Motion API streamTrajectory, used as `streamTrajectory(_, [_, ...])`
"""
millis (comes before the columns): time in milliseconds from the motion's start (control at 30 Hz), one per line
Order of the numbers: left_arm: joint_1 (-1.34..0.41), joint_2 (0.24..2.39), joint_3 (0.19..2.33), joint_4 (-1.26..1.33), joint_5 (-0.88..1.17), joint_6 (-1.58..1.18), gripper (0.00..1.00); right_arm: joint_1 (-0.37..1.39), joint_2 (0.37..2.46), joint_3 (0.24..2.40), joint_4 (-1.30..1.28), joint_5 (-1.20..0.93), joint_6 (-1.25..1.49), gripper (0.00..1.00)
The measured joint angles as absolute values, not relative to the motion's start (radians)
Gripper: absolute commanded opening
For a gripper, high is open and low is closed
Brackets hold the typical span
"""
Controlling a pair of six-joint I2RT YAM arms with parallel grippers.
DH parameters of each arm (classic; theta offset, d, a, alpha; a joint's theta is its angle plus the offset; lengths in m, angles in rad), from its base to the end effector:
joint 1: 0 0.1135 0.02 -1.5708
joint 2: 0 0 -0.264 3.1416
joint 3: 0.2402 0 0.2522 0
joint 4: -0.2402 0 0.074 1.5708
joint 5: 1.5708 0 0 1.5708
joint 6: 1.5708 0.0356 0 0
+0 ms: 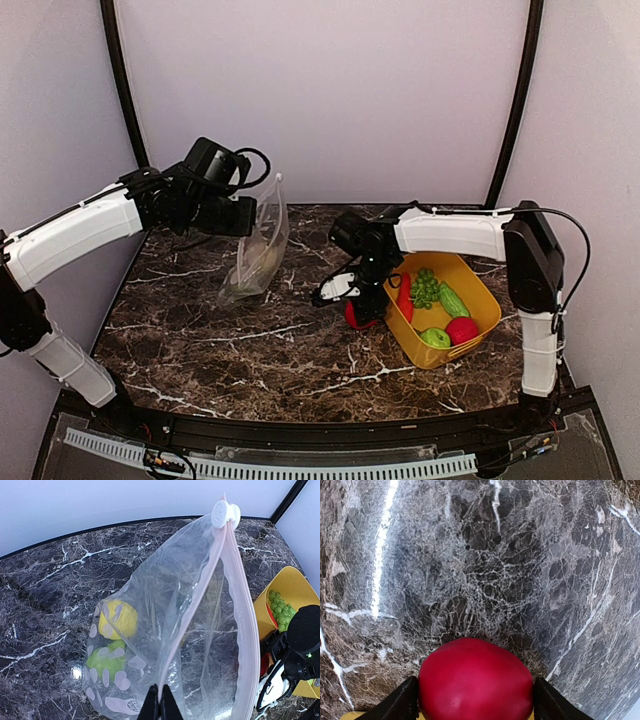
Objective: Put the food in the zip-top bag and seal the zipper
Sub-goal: Pick up the fake vegetable from the center of the board.
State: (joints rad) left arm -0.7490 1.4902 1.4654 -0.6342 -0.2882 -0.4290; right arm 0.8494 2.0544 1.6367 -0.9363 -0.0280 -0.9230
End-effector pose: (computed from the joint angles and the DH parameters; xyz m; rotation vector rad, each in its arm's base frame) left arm 0.2490 -0.2177 0.3643 0.1971 2.2099 -0.3358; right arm 0.2730 0.3119 0.1957 -2.2678 1.8454 0.0292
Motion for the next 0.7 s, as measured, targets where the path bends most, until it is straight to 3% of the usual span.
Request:
streamTrajectory(133, [-0.749, 1.49, 1.456, -0.626, -0.284, -0.429, 0.01, 0.857, 2.057, 1.64, -0.943, -0.01, -0.916, 0.53])
streamTrajectory(200, [-0.749, 1.49, 1.451, -0.623, -0.281, -0.43, 0.01, 0.858, 2.063, 1.65, -0.955, -0.002, -0.901, 0.5])
streamTrajectory(433, [-0.749, 1.49, 1.45, -0.618, -0.274, -0.43, 0.01, 0.862, 2.061, 1.701, -1.022, -0.044, -0.875, 0.48])
streamTrajectory(700, [-0.749, 1.49, 1.449, -0.605, -0.26, -0.431, 0.01, 0.862, 1.955, 1.921, -1.127, -0.294, -0.813, 0.48])
